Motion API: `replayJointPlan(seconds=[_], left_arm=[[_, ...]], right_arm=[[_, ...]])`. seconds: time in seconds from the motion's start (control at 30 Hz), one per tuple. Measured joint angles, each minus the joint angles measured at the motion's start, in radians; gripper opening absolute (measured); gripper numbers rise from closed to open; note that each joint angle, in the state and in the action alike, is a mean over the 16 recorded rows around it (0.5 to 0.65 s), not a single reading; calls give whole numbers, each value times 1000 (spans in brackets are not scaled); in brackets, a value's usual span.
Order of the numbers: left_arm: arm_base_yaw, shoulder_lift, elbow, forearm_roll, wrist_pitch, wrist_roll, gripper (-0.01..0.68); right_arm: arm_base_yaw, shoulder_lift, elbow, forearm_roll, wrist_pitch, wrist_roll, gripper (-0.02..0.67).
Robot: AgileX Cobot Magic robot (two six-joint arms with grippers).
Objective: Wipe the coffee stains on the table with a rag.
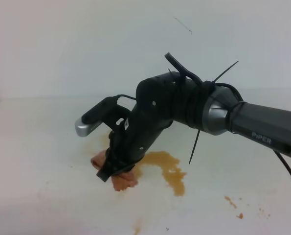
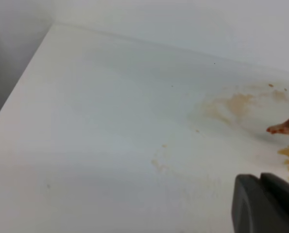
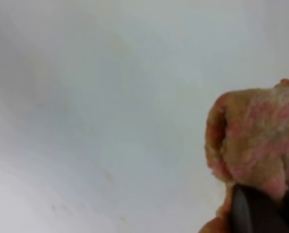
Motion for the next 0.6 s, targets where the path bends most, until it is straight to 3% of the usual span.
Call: replayJointPlan(seconds=[0.33, 0.6], left_arm=[[0, 2, -2, 0, 1, 0, -3], [0, 2, -5, 0, 2, 0, -3]], right_arm=[[36, 85, -65, 43, -36, 9, 37], [7, 155, -72, 5, -50, 79, 37]])
